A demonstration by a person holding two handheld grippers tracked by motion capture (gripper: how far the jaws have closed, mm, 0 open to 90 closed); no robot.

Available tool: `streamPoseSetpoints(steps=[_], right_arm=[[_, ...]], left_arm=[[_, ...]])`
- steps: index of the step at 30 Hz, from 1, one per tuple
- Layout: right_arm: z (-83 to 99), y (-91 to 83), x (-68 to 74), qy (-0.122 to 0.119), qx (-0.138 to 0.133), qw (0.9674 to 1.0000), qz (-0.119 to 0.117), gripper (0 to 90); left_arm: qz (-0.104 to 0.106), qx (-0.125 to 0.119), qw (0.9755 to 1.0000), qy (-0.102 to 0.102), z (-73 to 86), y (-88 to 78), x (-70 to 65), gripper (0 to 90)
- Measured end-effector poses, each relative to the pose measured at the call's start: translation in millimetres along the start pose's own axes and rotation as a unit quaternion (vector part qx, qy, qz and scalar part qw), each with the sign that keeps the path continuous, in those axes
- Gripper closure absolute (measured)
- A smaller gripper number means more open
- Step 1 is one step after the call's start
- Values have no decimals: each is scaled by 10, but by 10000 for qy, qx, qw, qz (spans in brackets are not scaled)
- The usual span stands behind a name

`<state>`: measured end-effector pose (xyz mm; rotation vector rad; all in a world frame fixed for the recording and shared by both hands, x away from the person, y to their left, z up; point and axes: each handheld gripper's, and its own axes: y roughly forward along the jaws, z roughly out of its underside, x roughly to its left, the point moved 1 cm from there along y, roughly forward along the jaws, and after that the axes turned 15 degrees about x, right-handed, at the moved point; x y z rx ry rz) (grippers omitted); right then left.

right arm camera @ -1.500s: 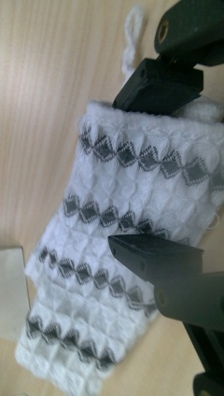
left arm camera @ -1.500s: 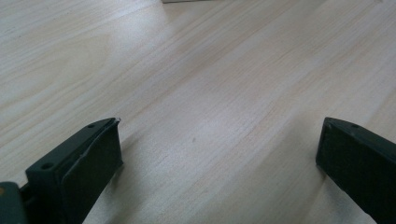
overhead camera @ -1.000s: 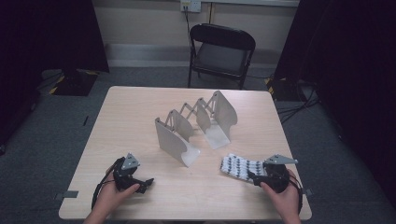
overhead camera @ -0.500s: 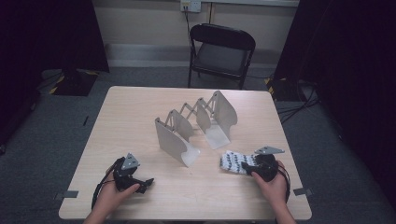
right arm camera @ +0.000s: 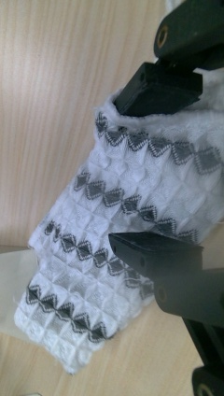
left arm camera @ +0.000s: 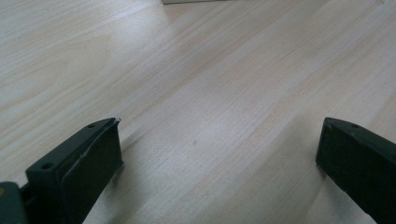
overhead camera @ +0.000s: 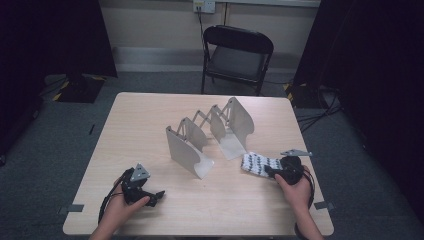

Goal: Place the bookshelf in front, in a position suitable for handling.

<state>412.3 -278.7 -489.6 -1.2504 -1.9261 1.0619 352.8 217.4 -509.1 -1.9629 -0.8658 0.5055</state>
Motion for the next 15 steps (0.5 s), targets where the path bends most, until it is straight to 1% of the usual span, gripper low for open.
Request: streamPoseSetpoints(steps=[1, 3, 4, 5, 6, 8, 11, 13, 14, 15], right_arm=[[45, -33, -1, -20, -33, 10000, -39, 357], [71, -49, 2, -24, -30, 10000, -60, 347], [106, -74, 8, -36, -48, 9999, -132, 334], [131, -87, 12, -35, -43, 9999, -156, 330], [205, -114, 26, -5, -1, 9997, -255, 318], [276, -156, 54, -78, 7, 9993, -355, 310], [383, -223, 117, -195, 92, 9988, -445, 284], [449, -266, 153, -320, 123, 9986, -393, 284], [449, -266, 153, -320, 123, 9986, -393, 284], [475, -319, 163, -402, 73, 9985, -356, 284]], left_arm=[[-2, 4, 10000, 5, 0, -1, 1, 0], [1, -7, 10000, -9, 0, 1, -2, 0], [-3, 1, 10000, 3, 0, 0, 0, 0], [-4, 4, 10000, 7, 0, -1, 1, 0], [-1, -7, 10000, -7, 0, 1, -1, 0], [-4, 3, 10000, 5, 0, 0, 1, 0], [-5, 2, 10000, 5, 0, -1, 1, 0], [-4, 2, 10000, 4, 0, 0, 0, 0], [-4, 2, 10000, 4, 0, 0, 0, 0], [-4, 2, 10000, 4, 0, -1, 0, 0]])
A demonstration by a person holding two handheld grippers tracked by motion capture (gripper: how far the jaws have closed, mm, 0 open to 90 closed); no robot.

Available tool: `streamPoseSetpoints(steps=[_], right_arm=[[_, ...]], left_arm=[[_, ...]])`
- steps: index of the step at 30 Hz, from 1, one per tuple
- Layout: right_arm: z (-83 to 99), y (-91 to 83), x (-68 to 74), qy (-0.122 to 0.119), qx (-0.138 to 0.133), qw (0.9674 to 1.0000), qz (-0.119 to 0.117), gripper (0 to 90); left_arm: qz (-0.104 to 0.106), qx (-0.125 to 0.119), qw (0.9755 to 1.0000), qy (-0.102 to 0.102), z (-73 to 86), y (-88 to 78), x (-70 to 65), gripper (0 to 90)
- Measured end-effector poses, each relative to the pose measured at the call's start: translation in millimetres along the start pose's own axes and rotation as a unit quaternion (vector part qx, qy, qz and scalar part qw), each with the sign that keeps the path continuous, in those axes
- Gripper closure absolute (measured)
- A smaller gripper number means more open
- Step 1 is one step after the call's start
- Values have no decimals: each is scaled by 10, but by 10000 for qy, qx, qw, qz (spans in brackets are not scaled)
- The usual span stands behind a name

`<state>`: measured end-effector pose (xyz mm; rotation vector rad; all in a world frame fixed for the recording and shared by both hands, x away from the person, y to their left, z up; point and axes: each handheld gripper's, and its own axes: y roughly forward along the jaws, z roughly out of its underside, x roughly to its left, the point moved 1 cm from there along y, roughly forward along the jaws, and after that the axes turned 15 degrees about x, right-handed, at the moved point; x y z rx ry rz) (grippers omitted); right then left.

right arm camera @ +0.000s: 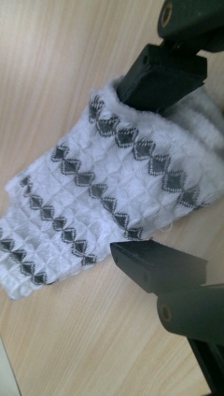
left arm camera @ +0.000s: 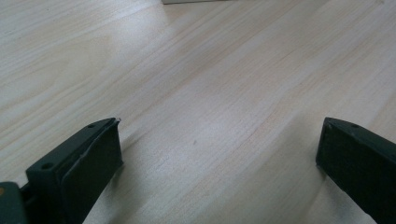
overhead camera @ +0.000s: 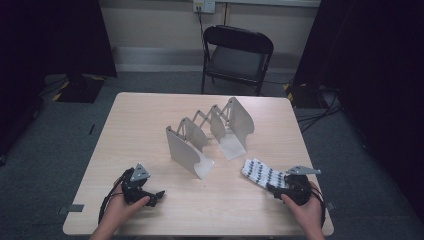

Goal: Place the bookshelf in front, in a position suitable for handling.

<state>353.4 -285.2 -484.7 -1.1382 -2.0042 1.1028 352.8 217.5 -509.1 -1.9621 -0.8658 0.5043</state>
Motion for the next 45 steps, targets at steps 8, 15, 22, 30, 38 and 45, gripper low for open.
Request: streamPoseSetpoints(steps=[8, 15, 22, 30, 38, 45], right_arm=[[-199, -21, -28, -290, -253, 9993, 31, 279], [-220, 228, 14, -391, -22, 9992, 122, 298], [-299, 271, -95, 173, -144, 9986, 477, 373], [-528, 394, -325, 801, -275, 9920, 936, 369], [-809, 549, -451, 1243, -328, 9854, 1120, 363], [-969, 623, -205, 1154, -275, 9906, 686, 342]], left_arm=[[-1, -1, 10000, 0, 0, 0, 0, 0], [0, -1, 10000, 1, 0, 0, 0, 0], [-1, -1, 10000, 1, 0, 0, 0, 0], [0, 0, 10000, 0, 0, 0, 0, 0], [-5, 26, 10000, 32, -2, -2, 6, 0], [-1, -11, 10000, 12, -14, 9, 4, 0]])
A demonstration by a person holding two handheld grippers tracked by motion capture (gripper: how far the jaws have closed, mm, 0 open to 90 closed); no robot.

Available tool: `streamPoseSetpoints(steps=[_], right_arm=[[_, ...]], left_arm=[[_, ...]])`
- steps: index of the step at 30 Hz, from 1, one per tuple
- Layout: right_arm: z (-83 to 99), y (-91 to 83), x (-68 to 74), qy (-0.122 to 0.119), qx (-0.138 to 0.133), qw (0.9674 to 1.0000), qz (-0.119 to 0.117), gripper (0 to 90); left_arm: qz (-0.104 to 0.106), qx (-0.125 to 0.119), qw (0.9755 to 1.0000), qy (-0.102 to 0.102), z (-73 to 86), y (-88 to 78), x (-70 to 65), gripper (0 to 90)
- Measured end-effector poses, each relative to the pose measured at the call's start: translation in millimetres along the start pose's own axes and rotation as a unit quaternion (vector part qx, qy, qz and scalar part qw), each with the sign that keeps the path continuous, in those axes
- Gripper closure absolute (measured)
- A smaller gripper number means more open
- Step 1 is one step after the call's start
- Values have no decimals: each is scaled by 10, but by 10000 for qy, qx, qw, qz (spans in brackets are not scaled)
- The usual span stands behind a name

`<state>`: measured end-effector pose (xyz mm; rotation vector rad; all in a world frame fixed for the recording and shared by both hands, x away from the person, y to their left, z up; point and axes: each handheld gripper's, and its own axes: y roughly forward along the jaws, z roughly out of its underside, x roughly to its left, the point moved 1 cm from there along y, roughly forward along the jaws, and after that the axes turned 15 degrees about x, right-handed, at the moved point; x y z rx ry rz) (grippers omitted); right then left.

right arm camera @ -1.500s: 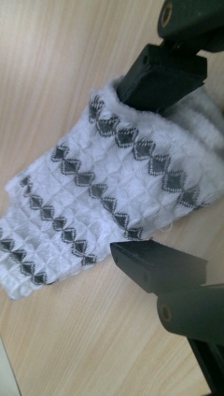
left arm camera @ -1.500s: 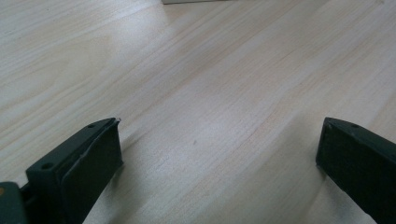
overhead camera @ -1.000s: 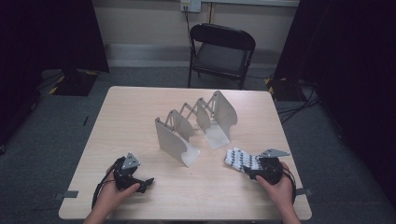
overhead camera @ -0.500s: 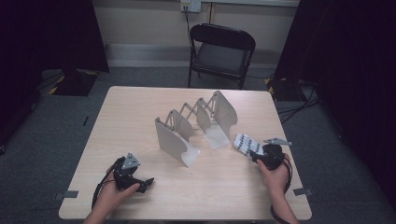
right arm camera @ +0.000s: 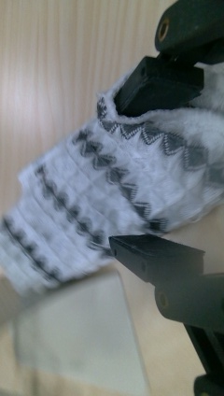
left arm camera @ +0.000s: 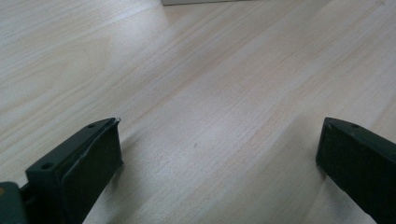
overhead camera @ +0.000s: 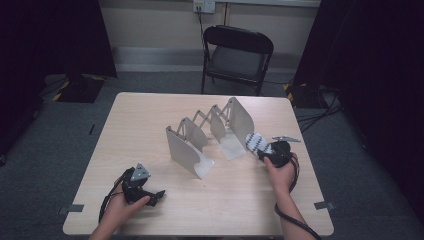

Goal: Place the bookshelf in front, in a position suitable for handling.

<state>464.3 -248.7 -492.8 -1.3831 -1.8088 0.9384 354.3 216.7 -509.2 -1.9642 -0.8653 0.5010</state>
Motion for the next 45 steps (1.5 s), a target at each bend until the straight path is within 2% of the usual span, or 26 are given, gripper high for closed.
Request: streamPoseSetpoints(steps=[1, 2, 3, 5, 7, 8, 9, 18, 20, 21, 25, 27, 28, 30, 31, 36, 43, 45], right_arm=[[62, -22, 104, -251, 54, 9997, -49, 331], [62, -22, 104, -251, 54, 9997, -49, 331], [129, -66, 161, -391, 27, 9989, -251, 332], [186, -130, 189, -467, 40, 9982, -368, 332], [229, -201, 180, -581, 18, 9981, -192, 332], [229, -201, 180, -581, 18, 9981, -192, 332], [257, -269, 127, -672, -60, 9977, -117, 341], [253, -395, -54, -611, -254, 9978, 7, 365], [238, -406, -58, -639, -291, 9975, 36, 371], [200, -428, -68, -727, -360, 9967, 63, 376], [142, -431, -66, -841, -416, 9956, -39, 397], [95, -359, -46, -886, -298, 9955, -183, 417], [95, -359, -46, -886, -298, 9955, -183, 417], [93, -254, -15, -1013, -90, 9947, -137, 417], [110, -155, 0, -976, 46, 9952, -62, 412], [93, -31, -11, -820, 22, 9965, -161, 408], [-49, 56, 71, -912, 71, 9958, -105, 465], [-131, 107, 124, -981, 67, 9951, -79, 527]], left_arm=[[-4, 10, 10000, 11, 0, -2, 2, 0], [-4, 10, 10000, 11, 0, -2, 2, 0], [-1, 3, 10000, 3, 0, -1, 0, 0], [-3, 17, 10000, 10, 0, -3, 3, 0], [-18, 30, 10000, 38, 1, -5, 7, 0], [-18, 30, 10000, 38, 1, -5, 7, 0], [-17, 28, 10000, 32, 1, -5, 6, 0], [-3, 11, 10000, -13, -3, 0, 0, 0], [-3, 12, 10000, -10, -3, 0, 1, 0], [-5, 10, 10000, -12, -3, 0, 0, 0], [-3, 11, 10000, -13, -3, 0, 1, 0], [-4, 10, 10000, -12, -3, 0, 1, 0], [-4, 10, 10000, -12, -3, 0, 1, 0], [-3, 12, 10000, -11, -3, -1, 1, 0], [-5, 10, 10000, -11, -3, 0, 1, 0], [-4, 10, 10000, -11, -3, 0, 0, 0], [-3, 8, 10000, -14, -2, 0, 0, 0], [-3, 12, 10000, -10, -3, -1, 1, 0]])
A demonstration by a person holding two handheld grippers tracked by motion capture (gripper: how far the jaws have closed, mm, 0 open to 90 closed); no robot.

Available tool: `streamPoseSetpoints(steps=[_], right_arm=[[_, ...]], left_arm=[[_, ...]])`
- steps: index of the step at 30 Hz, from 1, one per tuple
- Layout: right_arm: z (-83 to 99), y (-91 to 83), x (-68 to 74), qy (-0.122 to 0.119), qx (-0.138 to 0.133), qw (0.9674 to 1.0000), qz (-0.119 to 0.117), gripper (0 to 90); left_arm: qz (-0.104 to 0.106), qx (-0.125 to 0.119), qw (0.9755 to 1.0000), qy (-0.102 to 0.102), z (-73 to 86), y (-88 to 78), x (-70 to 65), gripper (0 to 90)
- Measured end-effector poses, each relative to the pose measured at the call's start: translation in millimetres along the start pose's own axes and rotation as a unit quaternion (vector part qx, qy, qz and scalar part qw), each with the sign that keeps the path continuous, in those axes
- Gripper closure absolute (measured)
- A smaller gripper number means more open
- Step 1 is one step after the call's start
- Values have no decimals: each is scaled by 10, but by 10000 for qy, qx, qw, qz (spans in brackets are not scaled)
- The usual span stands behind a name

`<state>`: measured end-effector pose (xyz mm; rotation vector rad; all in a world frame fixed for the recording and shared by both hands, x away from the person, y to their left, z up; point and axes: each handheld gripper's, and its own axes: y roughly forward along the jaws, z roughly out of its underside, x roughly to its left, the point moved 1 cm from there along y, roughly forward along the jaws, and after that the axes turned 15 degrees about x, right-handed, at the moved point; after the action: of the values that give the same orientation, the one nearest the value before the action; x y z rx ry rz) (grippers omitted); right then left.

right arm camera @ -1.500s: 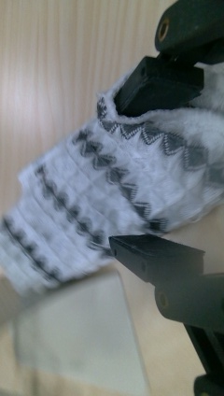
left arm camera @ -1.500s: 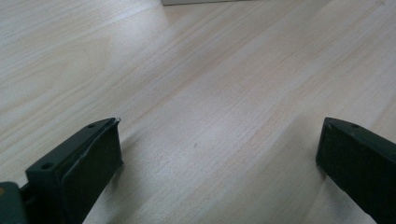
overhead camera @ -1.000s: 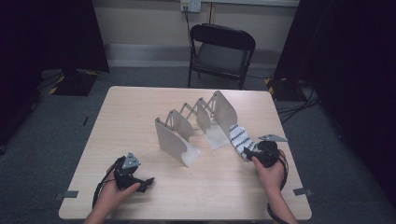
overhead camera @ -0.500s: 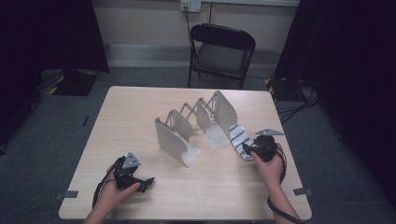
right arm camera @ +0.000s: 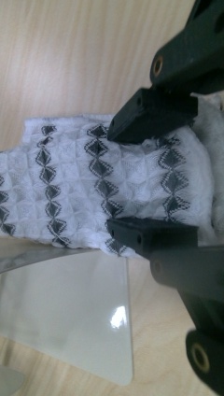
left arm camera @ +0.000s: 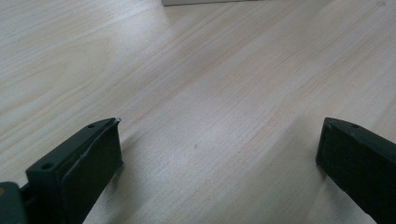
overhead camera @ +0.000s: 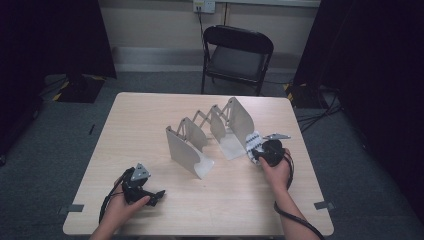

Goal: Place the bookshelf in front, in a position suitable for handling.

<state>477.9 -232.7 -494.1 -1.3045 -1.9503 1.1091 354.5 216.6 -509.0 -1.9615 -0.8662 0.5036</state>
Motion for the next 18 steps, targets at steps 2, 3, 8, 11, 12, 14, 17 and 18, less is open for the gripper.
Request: streamPoseSetpoints(steps=[2, 3, 8, 11, 12, 14, 17, 18], right_arm=[[-48, 23, 10, -80, 5, 10000, 24, 555], [-48, 23, 10, -80, 5, 10000, 24, 555], [-182, 101, 20, -198, -13, 9998, 24, 549], [-216, 125, 12, -234, -34, 9997, 19, 520], [-216, 125, 12, -234, -34, 9997, 19, 520], [-197, 106, -3, -56, -88, 9999, -38, 494], [-144, 47, -28, 27, -166, 9998, -74, 448], [-121, 16, -38, 86, -184, 9997, -109, 444]], left_arm=[[4, -3, 10000, -1, 0, 1, -1, 0], [4, -3, 10000, -1, 0, 1, -1, 0], [5, -3, 10000, -1, 0, 1, -1, 0], [2, -2, 10000, 0, 0, 1, 1, 0], [2, -2, 10000, 0, 0, 1, 1, 0], [23, -24, 10000, -4, -3, 6, 2, 0], [9, -15, 10000, -5, -7, 7, 3, 0], [9, -16, 10000, -6, -7, 7, 2, 0]])
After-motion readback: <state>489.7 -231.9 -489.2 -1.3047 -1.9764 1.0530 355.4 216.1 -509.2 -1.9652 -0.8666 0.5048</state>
